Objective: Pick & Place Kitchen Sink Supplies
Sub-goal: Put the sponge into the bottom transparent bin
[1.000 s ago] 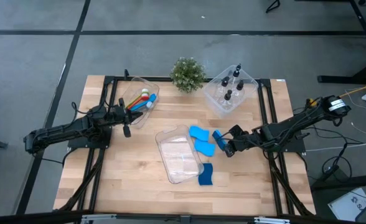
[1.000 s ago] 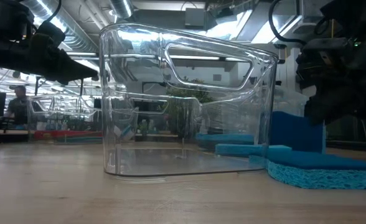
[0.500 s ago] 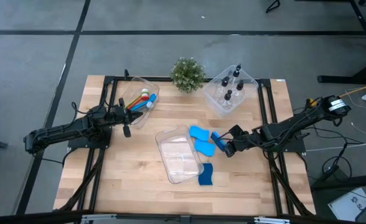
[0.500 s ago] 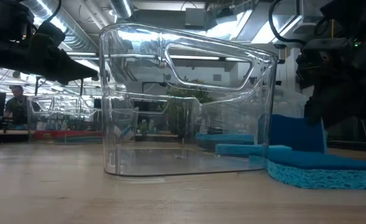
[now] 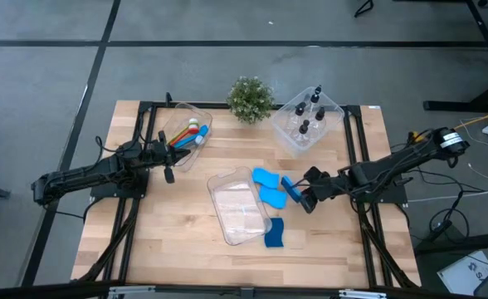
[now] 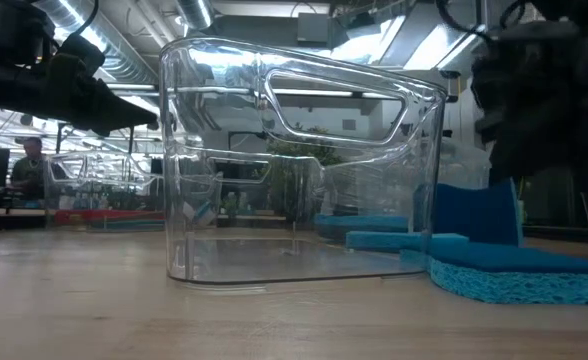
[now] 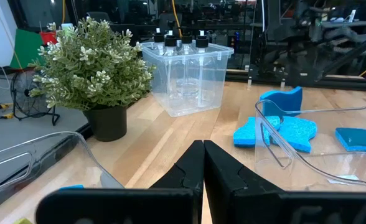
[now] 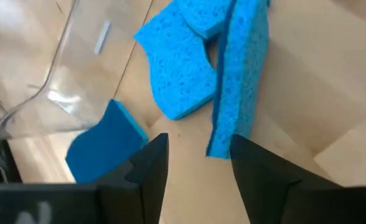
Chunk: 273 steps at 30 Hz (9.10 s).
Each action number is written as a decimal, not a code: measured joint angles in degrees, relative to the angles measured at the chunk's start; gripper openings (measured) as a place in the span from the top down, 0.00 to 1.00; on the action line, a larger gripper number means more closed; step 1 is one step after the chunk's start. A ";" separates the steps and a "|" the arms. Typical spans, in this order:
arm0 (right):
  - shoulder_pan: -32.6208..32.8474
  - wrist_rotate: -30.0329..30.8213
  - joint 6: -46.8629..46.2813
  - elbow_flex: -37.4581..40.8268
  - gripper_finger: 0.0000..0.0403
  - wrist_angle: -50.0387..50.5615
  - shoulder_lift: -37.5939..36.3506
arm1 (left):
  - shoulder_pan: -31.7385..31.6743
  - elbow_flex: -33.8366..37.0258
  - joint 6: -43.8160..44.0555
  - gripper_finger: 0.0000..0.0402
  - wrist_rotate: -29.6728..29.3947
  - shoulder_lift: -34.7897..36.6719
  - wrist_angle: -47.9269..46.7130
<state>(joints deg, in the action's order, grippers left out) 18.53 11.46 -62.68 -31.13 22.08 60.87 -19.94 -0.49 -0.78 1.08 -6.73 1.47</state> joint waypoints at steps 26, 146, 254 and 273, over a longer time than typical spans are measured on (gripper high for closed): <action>11.26 1.19 19.60 -15.70 0.72 21.08 7.17 | 0.00 0.00 0.00 1.00 0.00 0.01 -0.02; 35.49 44.04 102.16 -24.86 0.61 44.06 43.59 | 0.00 0.01 0.00 1.00 0.00 0.00 -0.02; 15.37 44.92 51.16 -58.93 0.94 35.13 43.50 | 0.00 0.01 0.00 1.00 0.00 0.00 -0.02; 10.28 39.66 67.49 -73.97 0.95 20.04 43.48 | 0.00 0.02 0.00 1.00 0.00 0.01 0.00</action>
<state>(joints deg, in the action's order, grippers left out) 28.81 51.12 4.82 -105.10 42.12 104.36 -19.94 -0.47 -0.78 1.08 -6.72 1.47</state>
